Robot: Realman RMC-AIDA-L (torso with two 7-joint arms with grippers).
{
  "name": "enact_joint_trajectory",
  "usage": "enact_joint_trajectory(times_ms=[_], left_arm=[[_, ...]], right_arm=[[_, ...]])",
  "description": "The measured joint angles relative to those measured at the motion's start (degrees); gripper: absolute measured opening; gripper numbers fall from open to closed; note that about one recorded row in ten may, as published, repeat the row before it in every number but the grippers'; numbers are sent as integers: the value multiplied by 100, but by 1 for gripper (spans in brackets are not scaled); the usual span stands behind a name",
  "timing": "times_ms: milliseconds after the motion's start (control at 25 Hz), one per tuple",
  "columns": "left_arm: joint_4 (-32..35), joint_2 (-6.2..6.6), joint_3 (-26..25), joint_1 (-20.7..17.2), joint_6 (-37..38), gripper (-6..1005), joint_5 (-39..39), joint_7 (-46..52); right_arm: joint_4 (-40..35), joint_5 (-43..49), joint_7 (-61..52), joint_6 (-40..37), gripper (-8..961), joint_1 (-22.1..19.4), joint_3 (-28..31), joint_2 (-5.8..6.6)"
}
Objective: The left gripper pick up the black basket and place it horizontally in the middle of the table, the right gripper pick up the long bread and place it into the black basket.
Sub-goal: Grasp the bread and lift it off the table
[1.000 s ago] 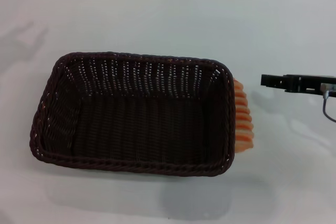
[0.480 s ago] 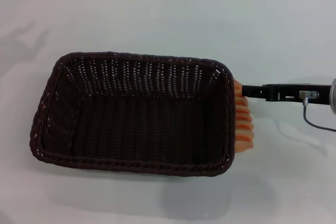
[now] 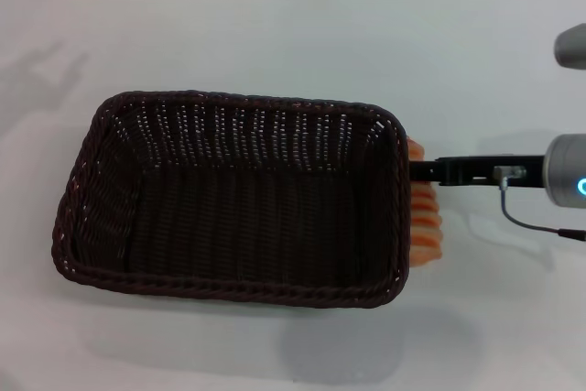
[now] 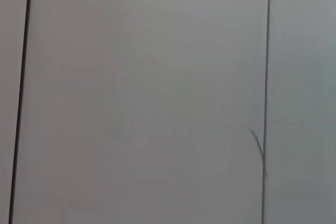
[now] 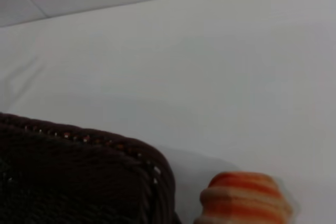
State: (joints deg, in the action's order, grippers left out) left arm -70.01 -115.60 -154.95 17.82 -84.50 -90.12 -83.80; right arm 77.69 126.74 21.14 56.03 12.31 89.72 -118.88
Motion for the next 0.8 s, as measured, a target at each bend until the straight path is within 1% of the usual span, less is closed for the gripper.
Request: enact_joint_trajectory(times_ms=[560, 800], left_arm=[[1, 18, 0, -37, -70, 451, 118, -13], [3, 38, 0, -61, -129, 451, 191, -13]], right_arm=[[-507, -82, -54, -195, 589, 286, -203, -25], [-592, -99, -69, -219, 589, 320, -241, -29]])
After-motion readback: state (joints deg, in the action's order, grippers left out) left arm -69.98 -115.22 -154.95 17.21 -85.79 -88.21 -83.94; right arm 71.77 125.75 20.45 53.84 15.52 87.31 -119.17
